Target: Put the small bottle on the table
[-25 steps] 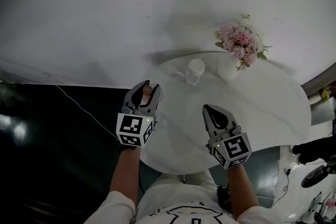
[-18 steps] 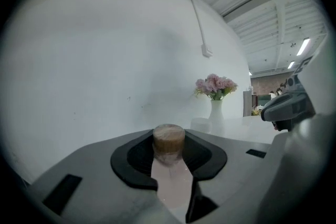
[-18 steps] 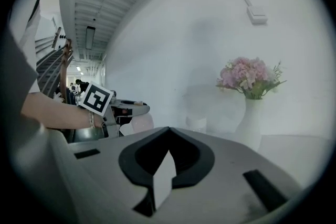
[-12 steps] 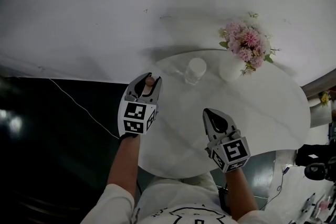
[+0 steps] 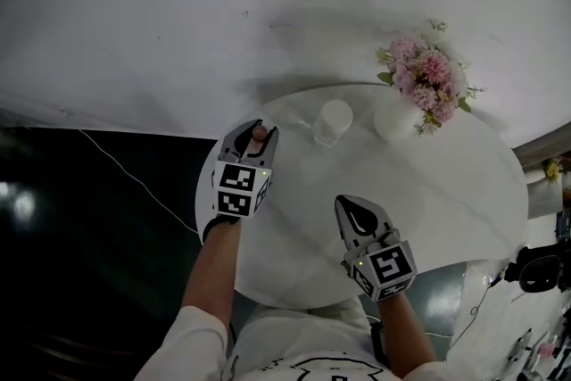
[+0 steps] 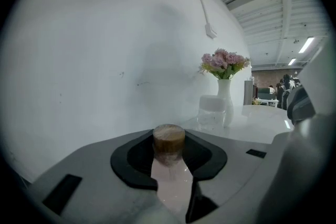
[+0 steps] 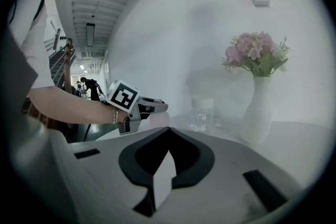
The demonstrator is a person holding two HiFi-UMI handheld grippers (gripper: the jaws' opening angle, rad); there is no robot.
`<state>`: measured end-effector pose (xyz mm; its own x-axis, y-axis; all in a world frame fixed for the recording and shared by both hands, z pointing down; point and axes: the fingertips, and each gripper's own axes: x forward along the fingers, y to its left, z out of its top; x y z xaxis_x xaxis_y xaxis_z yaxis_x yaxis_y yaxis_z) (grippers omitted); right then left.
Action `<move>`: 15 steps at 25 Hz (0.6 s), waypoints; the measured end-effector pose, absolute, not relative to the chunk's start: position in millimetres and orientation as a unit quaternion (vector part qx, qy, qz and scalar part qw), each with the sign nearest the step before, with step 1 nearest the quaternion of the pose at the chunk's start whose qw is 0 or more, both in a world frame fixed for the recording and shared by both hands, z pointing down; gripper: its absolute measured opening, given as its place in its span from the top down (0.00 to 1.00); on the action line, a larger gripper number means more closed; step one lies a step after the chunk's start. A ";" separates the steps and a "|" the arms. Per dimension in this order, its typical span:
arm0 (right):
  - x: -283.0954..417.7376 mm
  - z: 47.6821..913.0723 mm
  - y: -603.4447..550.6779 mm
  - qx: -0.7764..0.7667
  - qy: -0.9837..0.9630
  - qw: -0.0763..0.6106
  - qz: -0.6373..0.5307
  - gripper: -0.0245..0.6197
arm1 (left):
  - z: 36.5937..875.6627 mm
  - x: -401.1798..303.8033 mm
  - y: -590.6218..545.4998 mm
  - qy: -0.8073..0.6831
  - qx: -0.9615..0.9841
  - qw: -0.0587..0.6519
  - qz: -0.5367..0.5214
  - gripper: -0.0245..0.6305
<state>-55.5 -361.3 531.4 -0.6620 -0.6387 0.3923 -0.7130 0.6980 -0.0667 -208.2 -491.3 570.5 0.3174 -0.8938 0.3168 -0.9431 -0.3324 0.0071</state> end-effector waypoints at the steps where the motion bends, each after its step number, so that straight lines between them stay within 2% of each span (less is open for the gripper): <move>1: -55.3 533.2 -361.8 0.373 -0.905 0.174 0.109 0.97 | 573.9 -208.7 -493.5 -0.570 0.805 0.098 0.132 0.77; 15: -58.1 546.6 -370.0 0.374 -0.902 0.168 0.134 0.97 | 601.3 -210.6 -505.1 -0.562 0.803 0.129 0.146 0.77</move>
